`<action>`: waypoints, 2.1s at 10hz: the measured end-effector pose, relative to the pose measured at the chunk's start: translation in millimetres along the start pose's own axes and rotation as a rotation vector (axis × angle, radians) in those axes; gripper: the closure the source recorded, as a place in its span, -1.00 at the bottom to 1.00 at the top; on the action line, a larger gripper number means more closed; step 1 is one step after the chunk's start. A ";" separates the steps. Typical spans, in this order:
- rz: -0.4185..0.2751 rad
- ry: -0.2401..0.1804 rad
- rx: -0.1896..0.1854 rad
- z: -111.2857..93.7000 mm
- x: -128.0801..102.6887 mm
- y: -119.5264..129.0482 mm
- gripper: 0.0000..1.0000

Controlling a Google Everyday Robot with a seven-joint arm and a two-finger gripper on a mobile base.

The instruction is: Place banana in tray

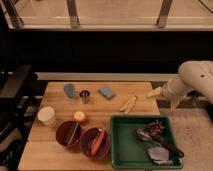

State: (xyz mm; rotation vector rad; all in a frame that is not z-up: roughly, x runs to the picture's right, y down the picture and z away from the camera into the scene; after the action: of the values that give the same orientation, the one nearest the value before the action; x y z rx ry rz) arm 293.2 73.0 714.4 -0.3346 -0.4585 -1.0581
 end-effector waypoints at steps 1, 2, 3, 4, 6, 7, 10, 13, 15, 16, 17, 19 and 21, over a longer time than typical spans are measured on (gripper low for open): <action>0.000 0.000 0.000 0.0 0.0 0.2 -0.60; 0.000 0.000 0.000 0.0 0.1 0.0 -0.60; 0.000 0.000 0.000 -0.2 0.1 0.0 -0.60; 0.000 0.000 0.000 0.0 0.0 0.3 -0.60; 0.000 0.023 0.003 3.8 1.8 -1.7 -0.60; -0.001 0.038 0.006 6.2 4.5 -2.9 -0.60; -0.034 0.054 0.020 24.2 17.9 -19.4 -0.60; -0.113 0.036 0.029 61.9 25.2 -57.9 -0.60; -0.140 -0.008 0.050 88.4 26.8 -78.8 -0.60; -0.158 -0.032 0.062 101.7 25.9 -93.0 -0.60; -0.180 -0.065 0.072 120.3 24.1 -107.7 -0.60; -0.213 -0.117 0.077 148.1 24.2 -122.3 -0.60; -0.225 -0.160 0.076 170.4 26.1 -129.7 -0.60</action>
State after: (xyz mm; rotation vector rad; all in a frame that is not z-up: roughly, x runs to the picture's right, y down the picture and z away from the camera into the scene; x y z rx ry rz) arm 154.6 75.2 879.7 -0.3057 -0.6905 -1.2342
